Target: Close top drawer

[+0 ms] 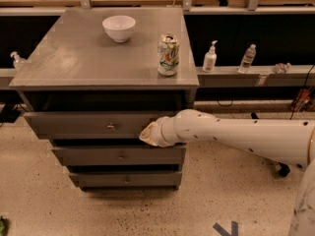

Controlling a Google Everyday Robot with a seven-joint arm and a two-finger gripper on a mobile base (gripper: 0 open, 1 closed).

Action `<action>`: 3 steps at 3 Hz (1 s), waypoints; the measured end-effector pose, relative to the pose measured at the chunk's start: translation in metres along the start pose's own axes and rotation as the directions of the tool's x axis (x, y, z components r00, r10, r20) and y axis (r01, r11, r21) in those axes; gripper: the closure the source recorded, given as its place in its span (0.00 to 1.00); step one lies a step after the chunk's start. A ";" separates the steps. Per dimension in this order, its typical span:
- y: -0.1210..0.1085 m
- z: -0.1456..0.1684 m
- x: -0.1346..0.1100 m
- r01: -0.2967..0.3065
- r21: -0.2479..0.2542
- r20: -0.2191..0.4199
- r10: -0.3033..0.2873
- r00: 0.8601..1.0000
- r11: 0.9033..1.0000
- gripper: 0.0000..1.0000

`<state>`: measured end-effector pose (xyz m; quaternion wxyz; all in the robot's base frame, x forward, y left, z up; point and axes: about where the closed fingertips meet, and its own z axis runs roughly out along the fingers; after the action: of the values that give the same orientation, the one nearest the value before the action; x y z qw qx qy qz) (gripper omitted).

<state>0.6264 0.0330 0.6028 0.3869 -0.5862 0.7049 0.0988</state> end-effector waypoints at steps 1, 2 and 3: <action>-0.025 0.005 0.004 -0.015 0.044 -0.027 0.016 0.999 0.999 1.00; -0.038 0.008 0.007 -0.024 0.068 -0.040 0.026 0.999 0.997 1.00; -0.046 0.007 0.008 -0.034 0.092 -0.040 0.037 0.999 0.995 1.00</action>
Offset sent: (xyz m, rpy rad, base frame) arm 0.0910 -0.0295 0.0082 -0.0572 -0.0582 -0.1782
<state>0.6713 0.0177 0.6071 0.3966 -0.5573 0.7269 0.0613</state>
